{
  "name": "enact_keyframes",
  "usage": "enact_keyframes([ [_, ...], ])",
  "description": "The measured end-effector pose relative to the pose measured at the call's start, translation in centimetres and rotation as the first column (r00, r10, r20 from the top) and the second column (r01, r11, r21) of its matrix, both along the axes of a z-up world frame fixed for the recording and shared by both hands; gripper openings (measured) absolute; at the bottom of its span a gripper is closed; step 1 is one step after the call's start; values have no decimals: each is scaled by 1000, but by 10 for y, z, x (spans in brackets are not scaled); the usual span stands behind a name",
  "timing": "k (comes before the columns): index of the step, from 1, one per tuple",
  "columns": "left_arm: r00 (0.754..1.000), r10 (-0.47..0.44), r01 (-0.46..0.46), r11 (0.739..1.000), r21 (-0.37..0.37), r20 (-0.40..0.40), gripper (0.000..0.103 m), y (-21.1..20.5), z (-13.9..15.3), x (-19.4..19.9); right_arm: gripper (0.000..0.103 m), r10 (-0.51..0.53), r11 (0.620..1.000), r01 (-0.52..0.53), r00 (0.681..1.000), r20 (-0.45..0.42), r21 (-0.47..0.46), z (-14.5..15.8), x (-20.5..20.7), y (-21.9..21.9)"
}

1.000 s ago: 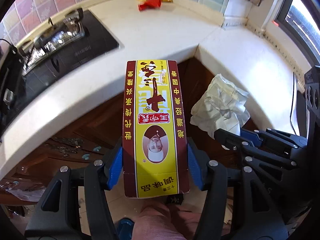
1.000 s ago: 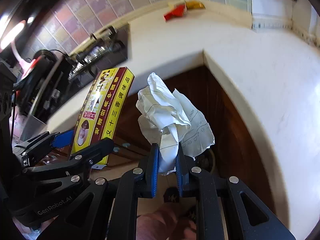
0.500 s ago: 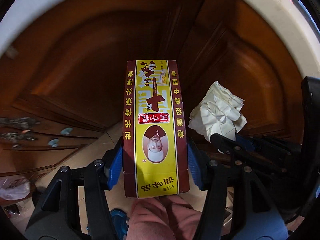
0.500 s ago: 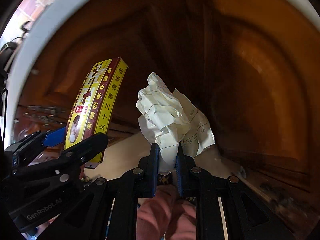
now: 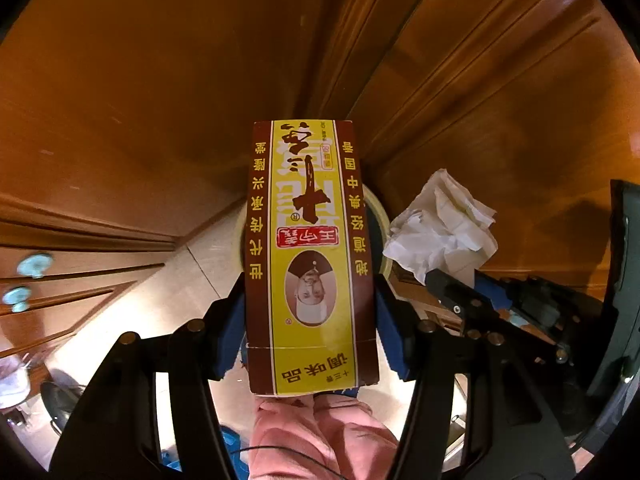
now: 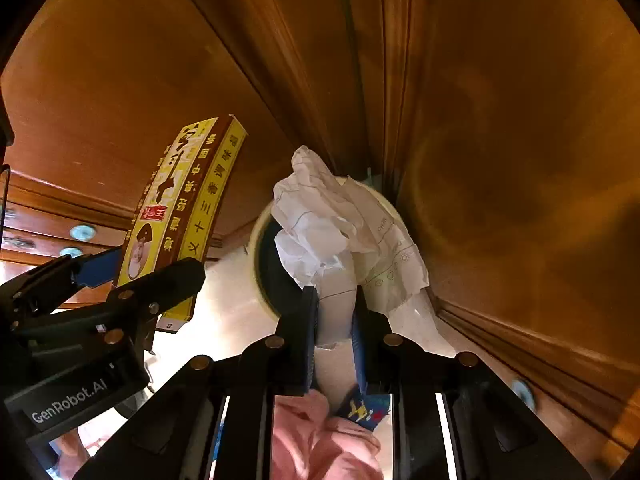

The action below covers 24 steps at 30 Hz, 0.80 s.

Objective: Collect trash
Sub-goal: 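Carry the tissues and seasoning box down over the floor bin, then open both tools to drop the tissues and box into the bin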

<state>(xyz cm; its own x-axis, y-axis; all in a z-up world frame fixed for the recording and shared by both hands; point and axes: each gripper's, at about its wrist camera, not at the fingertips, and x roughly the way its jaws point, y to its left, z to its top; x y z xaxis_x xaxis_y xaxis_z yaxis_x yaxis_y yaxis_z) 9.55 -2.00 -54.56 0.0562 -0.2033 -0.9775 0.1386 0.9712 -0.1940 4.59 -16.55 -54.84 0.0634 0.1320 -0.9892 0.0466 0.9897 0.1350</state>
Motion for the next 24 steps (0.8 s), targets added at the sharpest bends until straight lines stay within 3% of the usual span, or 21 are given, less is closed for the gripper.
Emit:
enact_keyframes([
  [8,999,-24,25,1000,13,-37,55,-14,-62,7,15,-4,1000,4,999,-39,-5,-58,20,-4],
  [15,997,-18,19,1000,9,-68,57,-23,-84,15,19,13,1000,-14,998,-69,-7,-78,23,-19],
  [18,997,-14,16,999,30,-75,70,-11,-95,10,24,18,1000,-20,997,-72,-17,-76,29,-19],
  [20,996,-5,8,1000,30,-89,84,-7,-98,11,30,2,1000,-3,997,-75,-18,-77,29,-21],
  [22,996,-5,7,1000,25,-93,89,-4,-96,11,37,-25,1000,24,997,-77,-3,-77,31,-26],
  [24,996,-14,18,999,34,-88,91,-5,-95,10,37,-35,999,36,997,-72,3,-73,32,-30],
])
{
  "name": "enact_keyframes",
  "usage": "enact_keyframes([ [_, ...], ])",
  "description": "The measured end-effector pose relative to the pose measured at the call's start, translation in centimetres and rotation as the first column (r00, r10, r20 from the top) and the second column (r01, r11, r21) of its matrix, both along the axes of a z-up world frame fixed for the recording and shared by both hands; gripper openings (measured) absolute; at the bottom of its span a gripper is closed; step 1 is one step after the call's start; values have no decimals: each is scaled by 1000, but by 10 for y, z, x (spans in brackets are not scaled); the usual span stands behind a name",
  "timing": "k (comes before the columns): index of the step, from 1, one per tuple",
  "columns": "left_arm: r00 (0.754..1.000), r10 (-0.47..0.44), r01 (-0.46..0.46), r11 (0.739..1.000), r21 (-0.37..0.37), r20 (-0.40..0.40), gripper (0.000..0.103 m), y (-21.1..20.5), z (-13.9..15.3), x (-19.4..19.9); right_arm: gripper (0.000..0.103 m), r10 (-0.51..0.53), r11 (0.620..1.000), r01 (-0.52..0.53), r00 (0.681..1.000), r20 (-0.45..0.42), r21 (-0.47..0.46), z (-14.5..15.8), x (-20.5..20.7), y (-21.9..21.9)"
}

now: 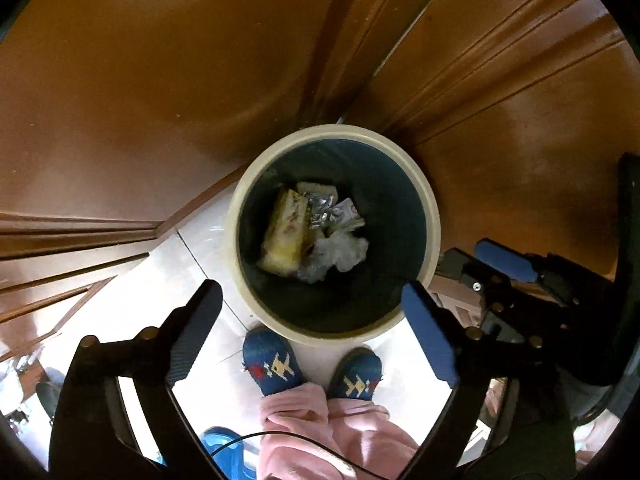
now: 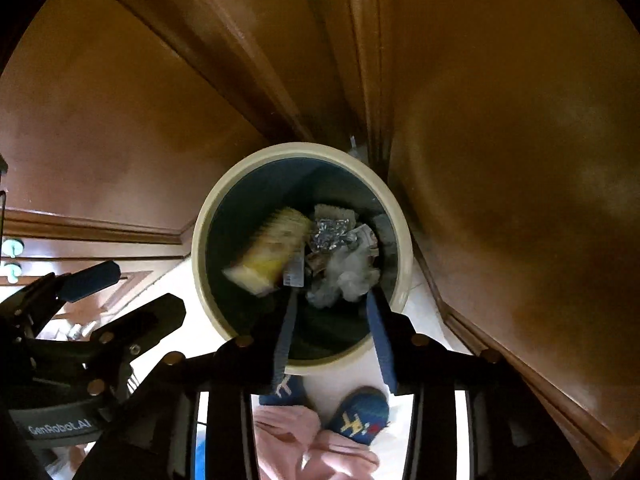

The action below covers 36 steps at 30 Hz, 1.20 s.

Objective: Collect trash
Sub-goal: 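Open both tools to drop the tissues and box into the bin, then raise both open tools back toward the remaining counter trash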

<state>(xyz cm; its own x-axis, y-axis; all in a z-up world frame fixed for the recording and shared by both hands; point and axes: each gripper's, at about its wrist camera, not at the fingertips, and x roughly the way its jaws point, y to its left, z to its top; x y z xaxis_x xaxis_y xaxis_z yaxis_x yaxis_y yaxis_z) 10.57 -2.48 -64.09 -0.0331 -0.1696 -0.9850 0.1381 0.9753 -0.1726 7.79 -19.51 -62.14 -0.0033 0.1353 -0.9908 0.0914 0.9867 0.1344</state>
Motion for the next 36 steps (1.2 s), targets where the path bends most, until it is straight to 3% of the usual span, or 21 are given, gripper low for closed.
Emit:
enact_keyframes([
  [11,998,-55,55,998,7,20,92,-4,10,-15,37,13,1000,-13,1000,2,-21,35,-9,-1],
  [18,996,-78,78,997,7,36,92,-3,40,-29,37,12,999,-12,1000,1,-40,51,-34,-1],
  [25,996,-66,66,998,3,61,92,-1,85,-46,37,10,999,-9,1000,17,-30,87,-50,-5],
  [36,991,-55,56,998,-5,122,92,1,186,-71,37,1,1000,0,998,55,-16,152,-81,3],
])
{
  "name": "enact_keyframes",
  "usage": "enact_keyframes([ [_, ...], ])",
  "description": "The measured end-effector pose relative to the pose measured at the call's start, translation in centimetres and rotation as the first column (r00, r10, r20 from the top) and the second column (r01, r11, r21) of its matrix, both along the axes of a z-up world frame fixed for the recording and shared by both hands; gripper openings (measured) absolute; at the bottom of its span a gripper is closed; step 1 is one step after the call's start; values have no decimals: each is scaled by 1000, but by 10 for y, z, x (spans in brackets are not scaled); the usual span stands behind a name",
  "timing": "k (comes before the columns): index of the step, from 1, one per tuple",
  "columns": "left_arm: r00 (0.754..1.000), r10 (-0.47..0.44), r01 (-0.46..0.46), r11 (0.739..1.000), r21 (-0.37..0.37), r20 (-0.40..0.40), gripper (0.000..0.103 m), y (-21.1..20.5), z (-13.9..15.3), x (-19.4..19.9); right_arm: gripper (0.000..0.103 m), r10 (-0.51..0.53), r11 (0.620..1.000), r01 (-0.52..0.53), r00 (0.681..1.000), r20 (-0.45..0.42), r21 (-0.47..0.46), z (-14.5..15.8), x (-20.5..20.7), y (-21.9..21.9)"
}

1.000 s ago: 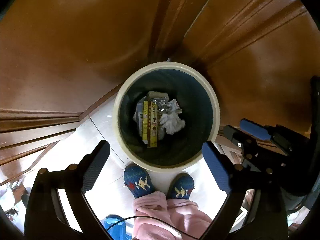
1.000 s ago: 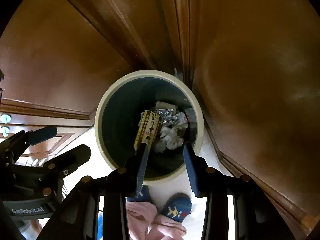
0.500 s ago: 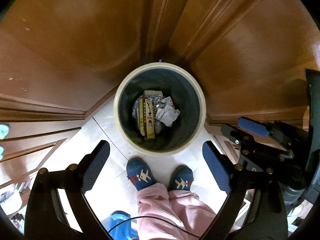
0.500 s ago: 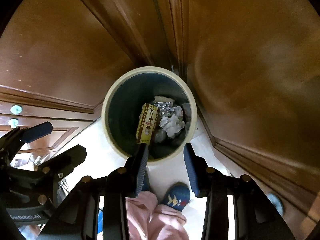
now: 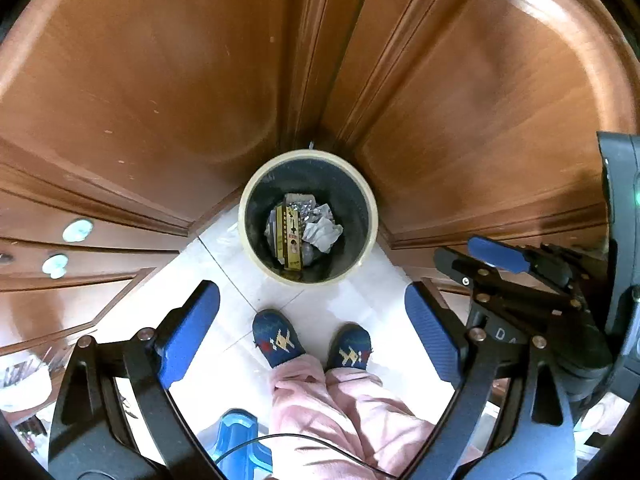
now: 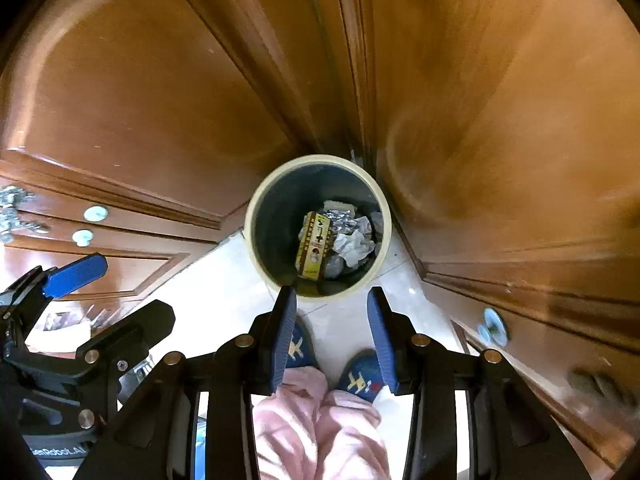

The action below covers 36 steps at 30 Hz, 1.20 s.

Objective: Collect trash
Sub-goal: 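Raise both open tools back toward the remaining counter trash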

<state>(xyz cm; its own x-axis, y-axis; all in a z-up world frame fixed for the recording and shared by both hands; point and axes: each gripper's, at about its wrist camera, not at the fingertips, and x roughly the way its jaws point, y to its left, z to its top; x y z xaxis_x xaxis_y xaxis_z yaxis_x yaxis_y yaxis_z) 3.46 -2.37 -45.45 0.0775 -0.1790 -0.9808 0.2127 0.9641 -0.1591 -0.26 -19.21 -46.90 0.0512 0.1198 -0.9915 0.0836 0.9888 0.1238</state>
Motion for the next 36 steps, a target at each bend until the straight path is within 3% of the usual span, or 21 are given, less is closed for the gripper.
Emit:
enact_keyframes([
  [9,998,15,-14,1000,-15,53,92,8,95,-28,37,32,999,-32,999,39,1,94,-22,11],
  [19,986,4,0,1000,-21,165,92,12,203,-52,37,79,997,-81,990,112,10,212,-38,24],
  [30,958,5,-5,1000,-2,286,92,19,283,-54,37,134,991,-137,958,252,-5,302,-34,29],
  [36,930,-1,-5,1000,14,368,92,13,322,-54,37,145,989,-145,930,338,-25,349,-28,26],
])
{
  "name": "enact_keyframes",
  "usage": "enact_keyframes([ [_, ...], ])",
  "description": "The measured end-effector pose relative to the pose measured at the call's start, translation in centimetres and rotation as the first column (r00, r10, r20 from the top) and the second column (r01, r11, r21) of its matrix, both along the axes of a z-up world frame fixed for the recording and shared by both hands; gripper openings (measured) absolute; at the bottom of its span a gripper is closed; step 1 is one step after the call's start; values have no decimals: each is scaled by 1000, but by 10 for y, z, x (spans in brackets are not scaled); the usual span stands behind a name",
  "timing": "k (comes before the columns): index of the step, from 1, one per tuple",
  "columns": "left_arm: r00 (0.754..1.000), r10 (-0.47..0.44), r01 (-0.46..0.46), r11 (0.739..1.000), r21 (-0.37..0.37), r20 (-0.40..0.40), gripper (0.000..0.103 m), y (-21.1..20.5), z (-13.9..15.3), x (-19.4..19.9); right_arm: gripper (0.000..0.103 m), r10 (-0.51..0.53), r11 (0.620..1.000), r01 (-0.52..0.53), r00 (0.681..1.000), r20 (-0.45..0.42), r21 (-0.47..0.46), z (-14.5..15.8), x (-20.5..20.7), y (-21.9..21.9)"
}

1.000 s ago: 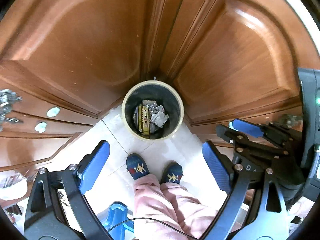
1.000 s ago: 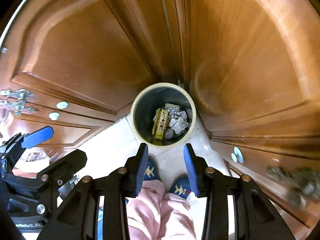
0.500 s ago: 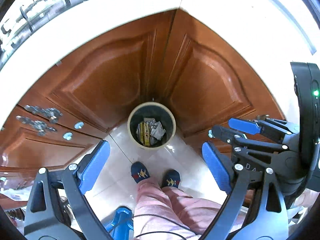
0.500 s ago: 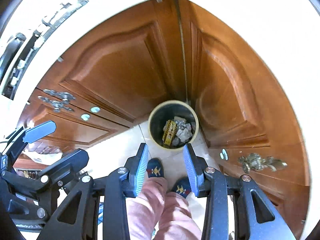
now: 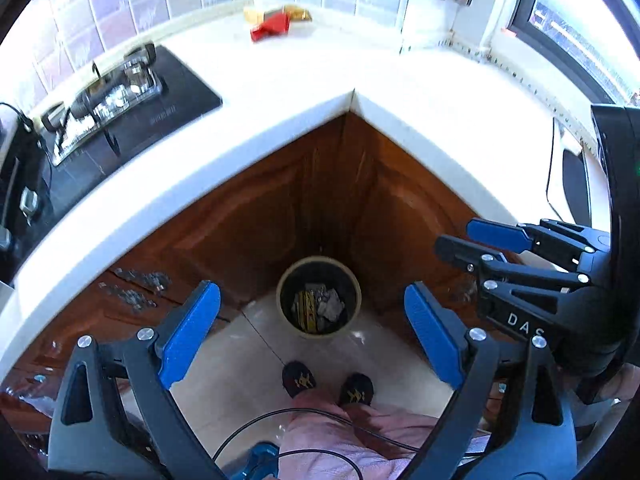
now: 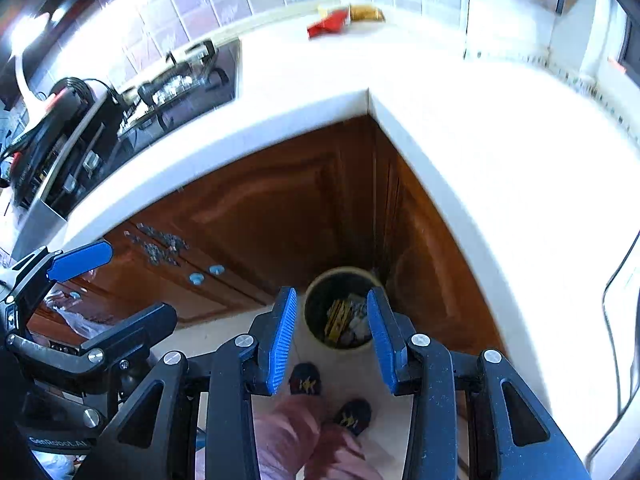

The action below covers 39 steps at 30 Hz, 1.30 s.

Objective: Collect trash
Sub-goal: 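Raise both open tools back toward the remaining counter trash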

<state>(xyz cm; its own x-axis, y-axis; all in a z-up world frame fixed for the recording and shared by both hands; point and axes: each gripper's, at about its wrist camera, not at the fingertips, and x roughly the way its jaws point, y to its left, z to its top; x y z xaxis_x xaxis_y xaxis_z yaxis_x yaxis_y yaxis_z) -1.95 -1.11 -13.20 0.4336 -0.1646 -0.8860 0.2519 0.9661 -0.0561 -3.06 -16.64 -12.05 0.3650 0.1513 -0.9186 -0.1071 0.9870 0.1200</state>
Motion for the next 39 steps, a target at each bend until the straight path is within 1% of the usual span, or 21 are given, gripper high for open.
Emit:
enact_keyframes([
  [9,992,30,-32,999,19,125,92,-8,63,7,37,14,1000,-13,991,132,-6,71,15,-14],
  [16,976,47,-54,998,27,212,92,-13,105,26,38,26,1000,-26,979,204,0,113,32,-20],
  [21,963,42,-56,997,45,266,92,-14,137,46,38,41,999,-41,969,243,-3,134,58,-10],
  [24,955,39,-54,998,44,295,92,-12,157,64,41,39,999,-42,965,260,9,153,81,-11],
  [25,951,37,-53,998,43,307,92,-10,164,72,44,37,999,-42,963,266,10,157,89,-10],
  [29,937,23,-43,998,50,349,92,1,192,108,50,33,999,-40,956,293,19,178,129,-10],
  [33,933,-7,-13,999,53,361,92,21,212,159,54,26,999,-34,954,299,24,195,181,-1],
  [35,935,-18,-1,999,55,355,92,31,218,190,58,21,999,-28,953,302,19,201,211,6],
  [37,936,-29,10,998,58,351,92,41,220,226,65,8,1000,-14,956,294,19,202,246,12],
  [39,938,-39,18,998,62,344,92,49,216,262,66,-8,999,-1,964,267,36,197,279,16],
])
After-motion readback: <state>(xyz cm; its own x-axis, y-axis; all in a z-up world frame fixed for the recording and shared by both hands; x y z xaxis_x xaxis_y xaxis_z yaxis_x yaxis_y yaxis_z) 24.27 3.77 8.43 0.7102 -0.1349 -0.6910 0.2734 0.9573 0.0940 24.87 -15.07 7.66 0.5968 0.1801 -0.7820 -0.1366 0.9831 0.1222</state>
